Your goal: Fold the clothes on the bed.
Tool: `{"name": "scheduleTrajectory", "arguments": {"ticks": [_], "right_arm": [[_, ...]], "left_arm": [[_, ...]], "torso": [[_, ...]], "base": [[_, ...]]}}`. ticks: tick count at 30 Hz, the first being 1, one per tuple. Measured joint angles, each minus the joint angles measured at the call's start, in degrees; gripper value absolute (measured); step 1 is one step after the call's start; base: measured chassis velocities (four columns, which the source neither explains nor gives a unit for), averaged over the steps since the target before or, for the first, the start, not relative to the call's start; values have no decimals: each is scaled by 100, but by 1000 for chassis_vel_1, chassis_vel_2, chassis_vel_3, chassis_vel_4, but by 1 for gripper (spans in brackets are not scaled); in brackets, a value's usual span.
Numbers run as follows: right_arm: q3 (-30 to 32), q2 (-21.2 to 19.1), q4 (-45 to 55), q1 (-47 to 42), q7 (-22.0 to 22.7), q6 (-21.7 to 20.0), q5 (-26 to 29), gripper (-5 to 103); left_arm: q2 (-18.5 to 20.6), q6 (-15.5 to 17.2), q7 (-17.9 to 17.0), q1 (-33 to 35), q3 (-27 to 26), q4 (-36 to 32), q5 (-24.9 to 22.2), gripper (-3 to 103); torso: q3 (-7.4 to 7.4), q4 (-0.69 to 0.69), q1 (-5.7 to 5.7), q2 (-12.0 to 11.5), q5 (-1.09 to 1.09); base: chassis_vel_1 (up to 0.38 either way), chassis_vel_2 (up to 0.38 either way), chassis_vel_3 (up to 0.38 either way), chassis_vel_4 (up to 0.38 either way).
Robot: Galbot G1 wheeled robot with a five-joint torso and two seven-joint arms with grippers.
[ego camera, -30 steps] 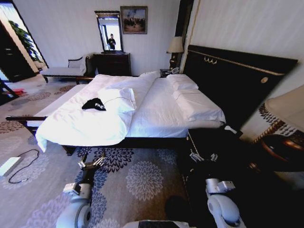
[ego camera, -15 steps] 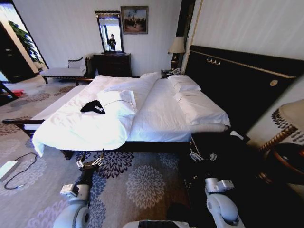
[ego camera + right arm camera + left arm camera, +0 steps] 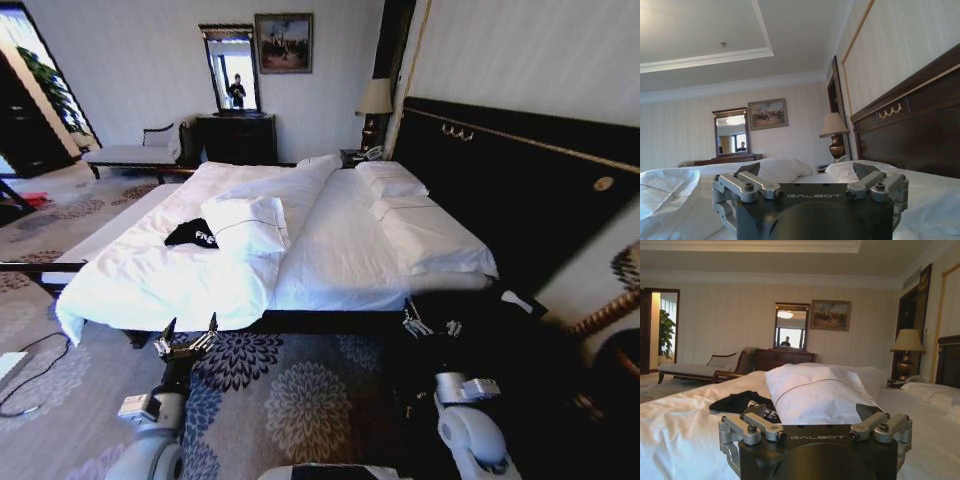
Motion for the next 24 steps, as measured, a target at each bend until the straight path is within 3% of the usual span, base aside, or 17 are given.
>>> {"name": "scheduleTrajectory", "arguments": {"ticks": [5,24], "right_arm": [[-9,-21,118,-35,85,-34,217,100],[9,-39,123,-53,62,48,193,100]], "left_arm": [[-49,-36,0,32,3,-13,41,100],[-87,-128,6,102,-13,-48,87,100]], "torso": [[0,0,0,0,0],[0,1,2,0,-1]], "base": [[-213,206,209,-223],[-208,216,209,-208]]}}
